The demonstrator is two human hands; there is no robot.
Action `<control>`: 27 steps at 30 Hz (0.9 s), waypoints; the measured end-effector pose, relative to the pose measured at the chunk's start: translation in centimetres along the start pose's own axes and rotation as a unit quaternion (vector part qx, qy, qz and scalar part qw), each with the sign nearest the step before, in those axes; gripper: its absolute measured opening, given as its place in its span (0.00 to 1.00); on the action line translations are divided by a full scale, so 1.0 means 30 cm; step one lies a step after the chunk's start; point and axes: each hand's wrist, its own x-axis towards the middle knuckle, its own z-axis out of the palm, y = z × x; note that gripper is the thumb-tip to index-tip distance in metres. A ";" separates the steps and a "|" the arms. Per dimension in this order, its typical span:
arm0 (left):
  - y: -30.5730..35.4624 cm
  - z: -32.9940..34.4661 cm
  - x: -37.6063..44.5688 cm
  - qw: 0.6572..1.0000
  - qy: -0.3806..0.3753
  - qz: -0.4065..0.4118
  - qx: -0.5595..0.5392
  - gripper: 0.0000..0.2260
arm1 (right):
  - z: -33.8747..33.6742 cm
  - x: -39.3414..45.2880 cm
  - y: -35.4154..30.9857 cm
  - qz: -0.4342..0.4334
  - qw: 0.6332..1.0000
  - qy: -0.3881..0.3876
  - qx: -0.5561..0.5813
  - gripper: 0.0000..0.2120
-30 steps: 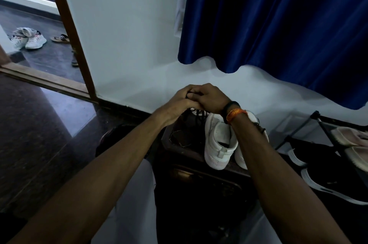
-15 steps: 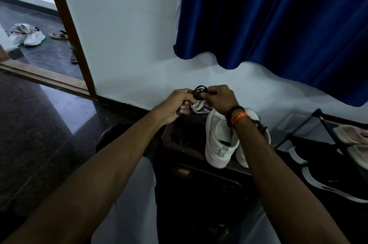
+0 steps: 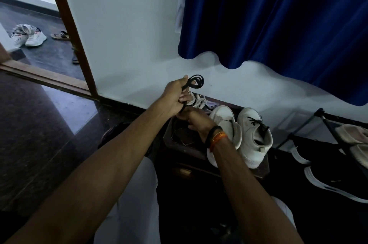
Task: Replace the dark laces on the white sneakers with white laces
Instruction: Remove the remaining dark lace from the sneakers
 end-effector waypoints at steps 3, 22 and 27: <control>0.008 -0.013 0.021 0.999 0.036 0.006 -0.020 0.13 | 0.015 0.004 0.032 0.001 0.999 -0.048 0.020 0.10; -0.065 -0.102 0.043 0.947 -0.077 -0.009 0.311 0.09 | -0.150 0.124 0.032 -0.177 0.895 0.197 -0.358 0.10; -0.066 -0.105 0.036 0.959 -0.084 -0.004 0.270 0.08 | -0.153 0.129 -0.005 -0.173 0.950 0.076 -0.249 0.19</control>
